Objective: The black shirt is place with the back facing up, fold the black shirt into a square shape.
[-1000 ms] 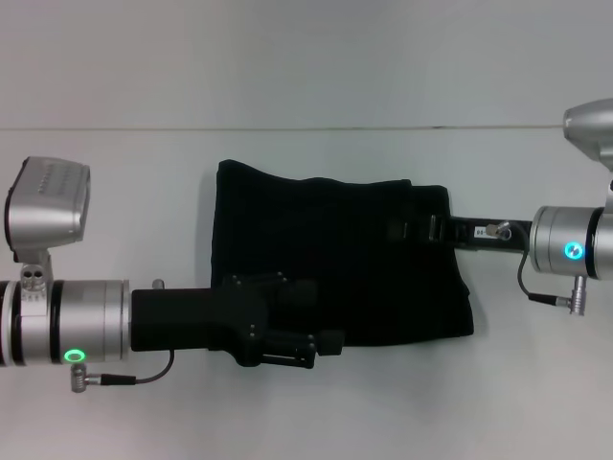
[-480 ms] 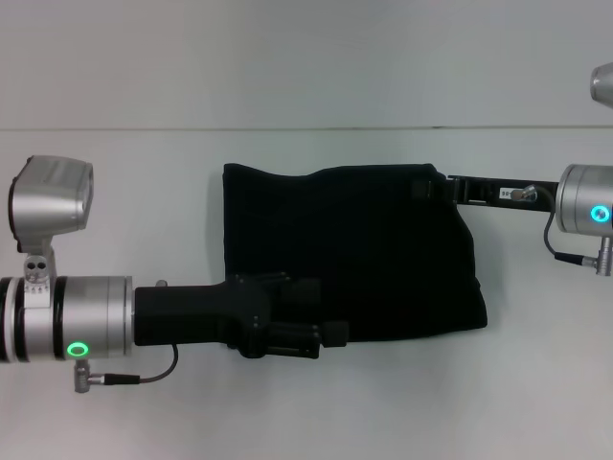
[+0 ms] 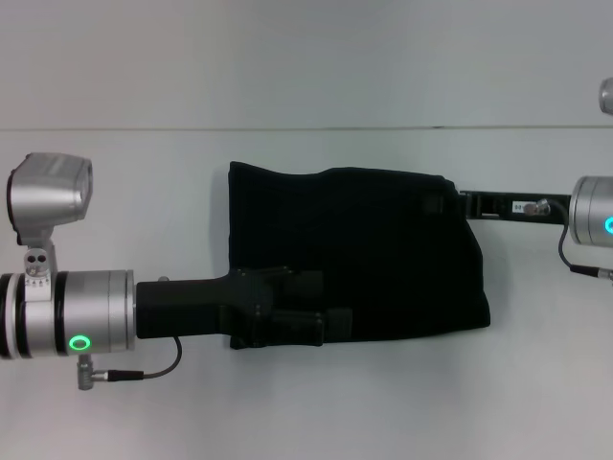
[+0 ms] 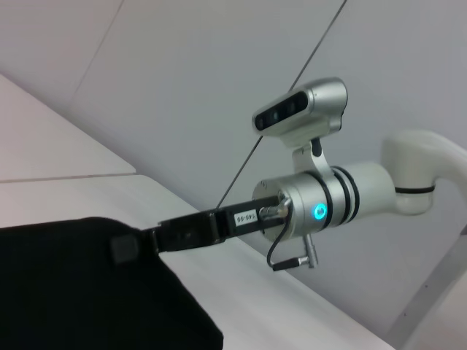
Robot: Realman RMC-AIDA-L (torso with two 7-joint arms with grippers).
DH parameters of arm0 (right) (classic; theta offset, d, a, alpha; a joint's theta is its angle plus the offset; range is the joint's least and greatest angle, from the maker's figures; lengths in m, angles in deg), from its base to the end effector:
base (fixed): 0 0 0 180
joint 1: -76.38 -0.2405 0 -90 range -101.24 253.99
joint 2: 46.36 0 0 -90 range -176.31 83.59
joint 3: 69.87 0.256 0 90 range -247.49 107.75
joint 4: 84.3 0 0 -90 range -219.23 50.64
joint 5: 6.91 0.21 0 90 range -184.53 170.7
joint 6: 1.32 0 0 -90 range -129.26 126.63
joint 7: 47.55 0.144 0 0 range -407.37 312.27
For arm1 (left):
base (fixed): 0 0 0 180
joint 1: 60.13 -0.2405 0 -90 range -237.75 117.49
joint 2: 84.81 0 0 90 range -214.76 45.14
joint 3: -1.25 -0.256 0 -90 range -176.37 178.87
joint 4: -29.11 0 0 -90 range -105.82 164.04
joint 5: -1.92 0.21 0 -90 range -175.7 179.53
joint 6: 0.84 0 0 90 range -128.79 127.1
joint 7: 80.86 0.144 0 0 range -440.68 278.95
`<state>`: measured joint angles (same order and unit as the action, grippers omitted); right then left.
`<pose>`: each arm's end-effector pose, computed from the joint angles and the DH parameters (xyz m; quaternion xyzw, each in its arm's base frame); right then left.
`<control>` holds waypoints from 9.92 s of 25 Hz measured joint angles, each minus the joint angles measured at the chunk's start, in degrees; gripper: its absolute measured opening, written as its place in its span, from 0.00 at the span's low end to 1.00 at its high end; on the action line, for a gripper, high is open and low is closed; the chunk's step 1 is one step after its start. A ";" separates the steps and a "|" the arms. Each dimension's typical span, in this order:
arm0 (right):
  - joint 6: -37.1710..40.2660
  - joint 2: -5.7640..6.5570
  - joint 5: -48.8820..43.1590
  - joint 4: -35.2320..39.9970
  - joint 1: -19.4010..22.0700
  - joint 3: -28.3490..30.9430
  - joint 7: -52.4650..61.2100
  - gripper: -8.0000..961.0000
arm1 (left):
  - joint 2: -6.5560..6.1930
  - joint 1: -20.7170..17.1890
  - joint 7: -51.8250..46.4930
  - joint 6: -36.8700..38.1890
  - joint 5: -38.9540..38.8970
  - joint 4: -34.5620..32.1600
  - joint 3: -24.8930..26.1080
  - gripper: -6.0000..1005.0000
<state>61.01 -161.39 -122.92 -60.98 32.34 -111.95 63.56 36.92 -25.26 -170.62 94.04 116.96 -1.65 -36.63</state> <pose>0.2503 0.4147 -0.0152 -0.8332 0.4777 0.2020 0.1916 -0.2253 0.3187 -0.0349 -0.9047 -0.3017 -0.3009 0.0027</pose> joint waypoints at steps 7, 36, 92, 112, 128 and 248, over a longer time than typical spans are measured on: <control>-4.37 -0.23 -3.34 -0.53 1.02 -2.93 3.06 0.23 | 0.43 0.33 -1.72 -2.98 -0.06 0.01 0.03 0.93; 2.83 3.10 -4.87 2.61 1.53 3.01 16.21 0.74 | -0.28 9.00 -24.77 -47.90 -3.70 4.92 -6.75 0.92; -14.32 -1.98 1.20 -2.17 -1.79 -0.90 8.38 0.70 | 0.95 11.93 -19.49 -60.43 -6.77 7.26 -11.69 0.01; -16.76 -2.94 1.24 -2.75 -1.25 -0.93 4.72 0.14 | 0.97 11.97 -19.05 -60.43 -6.77 7.22 -11.68 0.01; -16.46 -2.89 1.41 -2.68 -0.26 -0.89 4.79 0.07 | 0.70 12.53 -19.05 -60.31 -7.27 6.96 -12.10 0.01; 12.37 0.06 -4.92 13.07 5.01 -2.13 -12.86 0.92 | -0.70 3.67 -10.52 -22.03 -0.96 -10.88 -18.10 0.94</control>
<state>73.38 -161.33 -127.85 -47.91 37.35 -114.07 50.71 36.22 -21.59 -181.14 72.01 116.00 -12.53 -54.73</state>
